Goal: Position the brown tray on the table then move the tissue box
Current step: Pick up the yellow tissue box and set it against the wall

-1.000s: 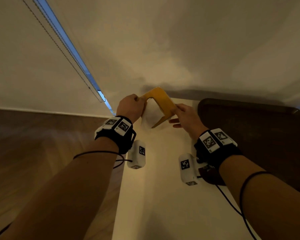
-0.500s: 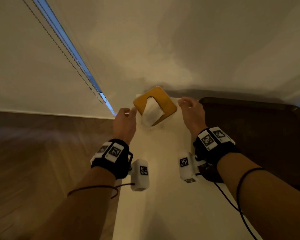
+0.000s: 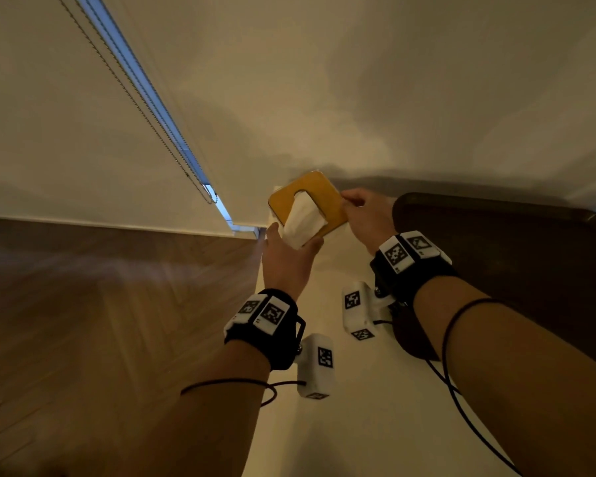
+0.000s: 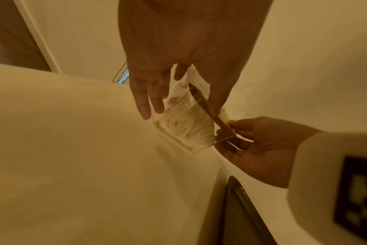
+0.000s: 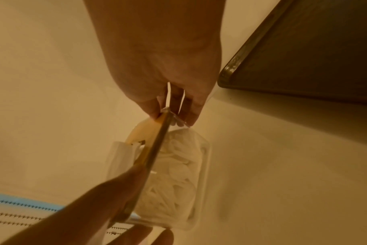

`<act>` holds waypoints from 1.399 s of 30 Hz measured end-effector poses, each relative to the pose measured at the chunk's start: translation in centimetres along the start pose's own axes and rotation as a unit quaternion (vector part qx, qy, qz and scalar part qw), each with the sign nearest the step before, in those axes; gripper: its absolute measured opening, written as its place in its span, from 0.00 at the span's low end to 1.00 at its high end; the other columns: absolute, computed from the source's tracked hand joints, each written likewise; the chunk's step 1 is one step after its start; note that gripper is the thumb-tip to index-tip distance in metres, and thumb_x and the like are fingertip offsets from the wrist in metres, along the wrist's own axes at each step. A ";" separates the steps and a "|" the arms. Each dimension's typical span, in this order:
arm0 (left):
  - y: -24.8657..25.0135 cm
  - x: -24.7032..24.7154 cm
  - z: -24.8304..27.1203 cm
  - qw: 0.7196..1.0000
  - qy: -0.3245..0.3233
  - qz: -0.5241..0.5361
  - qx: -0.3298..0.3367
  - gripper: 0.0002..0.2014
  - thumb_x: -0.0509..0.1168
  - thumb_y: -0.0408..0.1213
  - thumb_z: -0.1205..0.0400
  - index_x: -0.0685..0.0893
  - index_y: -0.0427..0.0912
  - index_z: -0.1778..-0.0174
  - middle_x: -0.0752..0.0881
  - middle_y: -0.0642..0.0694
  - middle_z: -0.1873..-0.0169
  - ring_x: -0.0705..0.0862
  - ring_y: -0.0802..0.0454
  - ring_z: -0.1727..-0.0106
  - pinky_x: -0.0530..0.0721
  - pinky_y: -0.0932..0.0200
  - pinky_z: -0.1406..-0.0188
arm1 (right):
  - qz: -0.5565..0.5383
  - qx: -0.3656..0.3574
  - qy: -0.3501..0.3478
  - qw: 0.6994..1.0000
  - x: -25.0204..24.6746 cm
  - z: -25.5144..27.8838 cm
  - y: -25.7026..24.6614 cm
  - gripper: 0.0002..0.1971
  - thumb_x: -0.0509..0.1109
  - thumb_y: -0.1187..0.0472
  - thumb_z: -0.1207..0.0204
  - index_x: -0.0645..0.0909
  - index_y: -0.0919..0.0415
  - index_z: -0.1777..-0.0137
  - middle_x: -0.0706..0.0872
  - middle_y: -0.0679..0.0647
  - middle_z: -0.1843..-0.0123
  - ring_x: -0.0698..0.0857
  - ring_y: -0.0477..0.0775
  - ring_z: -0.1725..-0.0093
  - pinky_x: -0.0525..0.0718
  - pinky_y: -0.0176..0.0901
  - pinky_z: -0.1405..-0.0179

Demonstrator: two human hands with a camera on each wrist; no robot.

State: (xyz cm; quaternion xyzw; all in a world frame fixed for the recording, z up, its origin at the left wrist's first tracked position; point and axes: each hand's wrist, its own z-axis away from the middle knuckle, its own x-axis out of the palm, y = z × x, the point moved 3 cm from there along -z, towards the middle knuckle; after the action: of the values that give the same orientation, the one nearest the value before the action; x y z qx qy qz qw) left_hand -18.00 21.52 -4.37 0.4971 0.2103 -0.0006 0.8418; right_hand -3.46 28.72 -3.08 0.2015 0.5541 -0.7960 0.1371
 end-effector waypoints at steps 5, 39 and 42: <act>0.5 -0.4 -0.6 0.999 0.003 -0.015 0.028 0.30 0.75 0.44 0.27 0.74 0.43 0.30 0.83 0.44 0.38 0.82 0.45 0.38 0.82 0.47 0.37 | -0.012 0.015 0.011 1.000 -0.1 0.1 0.7 0.13 0.67 0.58 0.21 0.85 0.56 0.39 0.89 0.56 0.42 0.87 0.55 0.43 0.86 0.56 0.38; 2.6 -3.8 -6.3 0.988 -0.134 -0.061 0.049 0.27 0.71 0.37 0.23 0.75 0.44 0.27 0.80 0.42 0.40 0.81 0.43 0.42 0.88 0.47 0.51 | -0.119 0.074 0.028 0.990 1.5 0.6 0.1 0.17 0.67 0.62 0.20 0.79 0.55 0.32 0.85 0.58 0.40 0.85 0.54 0.50 0.89 0.58 0.44; 2.6 -3.8 -6.4 0.988 -0.135 -0.059 0.046 0.27 0.71 0.37 0.23 0.75 0.44 0.27 0.79 0.42 0.39 0.81 0.43 0.42 0.88 0.49 0.54 | -0.120 0.073 0.025 0.990 1.5 0.6 0.0 0.17 0.67 0.62 0.20 0.79 0.55 0.32 0.85 0.57 0.42 0.85 0.52 0.53 0.89 0.57 0.44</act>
State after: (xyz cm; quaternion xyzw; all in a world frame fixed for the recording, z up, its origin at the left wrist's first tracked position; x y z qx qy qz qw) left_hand -23.17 27.39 -3.56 0.5179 0.1236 -0.1265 0.8370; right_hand -4.91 28.19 -3.57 0.1626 0.5183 -0.8395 0.0114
